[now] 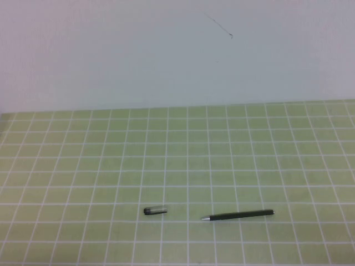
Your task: Cap the pen
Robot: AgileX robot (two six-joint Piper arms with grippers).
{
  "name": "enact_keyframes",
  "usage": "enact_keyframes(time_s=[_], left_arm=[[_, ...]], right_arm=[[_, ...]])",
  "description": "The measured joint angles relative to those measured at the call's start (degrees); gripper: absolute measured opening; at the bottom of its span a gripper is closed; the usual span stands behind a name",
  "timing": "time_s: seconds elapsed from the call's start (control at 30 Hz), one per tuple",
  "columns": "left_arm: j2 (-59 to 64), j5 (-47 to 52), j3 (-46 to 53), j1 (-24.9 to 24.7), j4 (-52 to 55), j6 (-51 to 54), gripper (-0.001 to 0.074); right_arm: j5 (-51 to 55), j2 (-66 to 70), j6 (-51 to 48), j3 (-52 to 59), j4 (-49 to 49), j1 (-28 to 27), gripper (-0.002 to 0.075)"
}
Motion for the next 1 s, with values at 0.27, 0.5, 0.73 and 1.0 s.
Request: enact_keyframes(time_s=[0.27,0.5,0.73,1.0], left_arm=[[0.0,0.0,0.0,0.0,5.76,0.03,0.0],[0.0,-6.53,0.0,0.0,6.07,0.03,0.0],[0.0,-35.52,0.0,0.0,6.07,-0.23,0.0],[0.0,-53.04,0.0,0.0,6.07,-0.23,0.0]], right_arm=[[-0.14,0.0,0.0,0.0,-1.16,0.0,-0.0001],[-4.01,0.0,0.0,0.0,-1.51,0.0,-0.0001],[-24.11,0.0,0.0,0.0,-1.51,0.0,-0.0001],[-34.21,0.0,0.0,0.05,-1.51,0.0,-0.0001]])
